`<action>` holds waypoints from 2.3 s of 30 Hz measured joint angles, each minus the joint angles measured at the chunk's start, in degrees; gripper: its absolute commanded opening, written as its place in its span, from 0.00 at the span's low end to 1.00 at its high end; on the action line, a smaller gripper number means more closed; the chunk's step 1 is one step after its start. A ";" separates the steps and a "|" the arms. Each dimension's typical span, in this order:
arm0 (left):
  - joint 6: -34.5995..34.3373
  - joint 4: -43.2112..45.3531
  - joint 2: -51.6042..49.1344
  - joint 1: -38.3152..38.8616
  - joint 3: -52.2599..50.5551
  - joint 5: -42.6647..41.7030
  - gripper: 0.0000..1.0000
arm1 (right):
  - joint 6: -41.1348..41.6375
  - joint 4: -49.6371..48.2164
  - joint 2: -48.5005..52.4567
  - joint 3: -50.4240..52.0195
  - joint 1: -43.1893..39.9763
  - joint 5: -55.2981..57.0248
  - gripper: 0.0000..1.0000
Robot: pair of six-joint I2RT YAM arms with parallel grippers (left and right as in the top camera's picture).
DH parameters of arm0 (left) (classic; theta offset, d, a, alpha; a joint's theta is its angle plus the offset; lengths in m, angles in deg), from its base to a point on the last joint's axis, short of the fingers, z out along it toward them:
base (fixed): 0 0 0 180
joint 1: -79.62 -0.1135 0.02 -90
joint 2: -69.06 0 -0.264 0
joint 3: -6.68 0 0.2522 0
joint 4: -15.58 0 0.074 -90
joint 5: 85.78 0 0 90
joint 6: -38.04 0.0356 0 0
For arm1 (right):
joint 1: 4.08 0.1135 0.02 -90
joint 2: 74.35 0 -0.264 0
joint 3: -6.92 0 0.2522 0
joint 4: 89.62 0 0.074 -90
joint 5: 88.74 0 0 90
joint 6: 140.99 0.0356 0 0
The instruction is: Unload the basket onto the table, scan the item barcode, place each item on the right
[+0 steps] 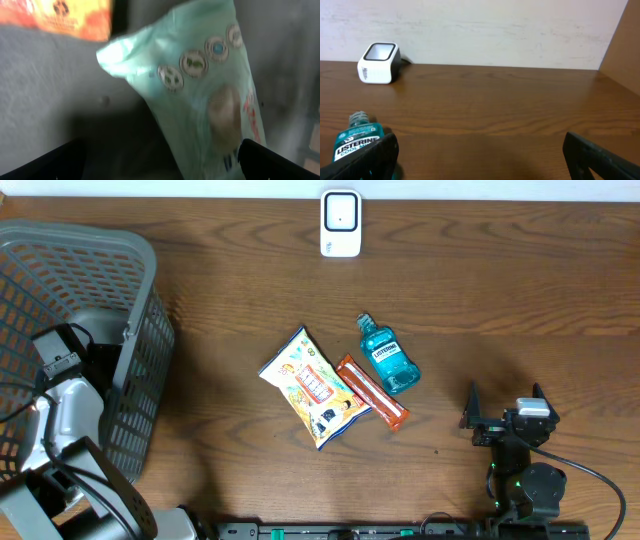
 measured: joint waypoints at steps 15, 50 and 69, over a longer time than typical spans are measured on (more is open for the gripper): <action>-0.15 6.01 -2.62 0.00 0.57 -1.09 0.98 | -0.02 0.00 0.00 0.00 0.00 0.00 0.99; 5.51 -0.52 34.21 -2.51 4.09 -14.27 0.07 | 0.00 -0.02 0.00 0.00 0.00 0.00 0.99; 1.27 4.00 38.84 45.05 4.09 -10.80 0.07 | -0.02 0.00 0.00 0.00 0.00 0.00 0.99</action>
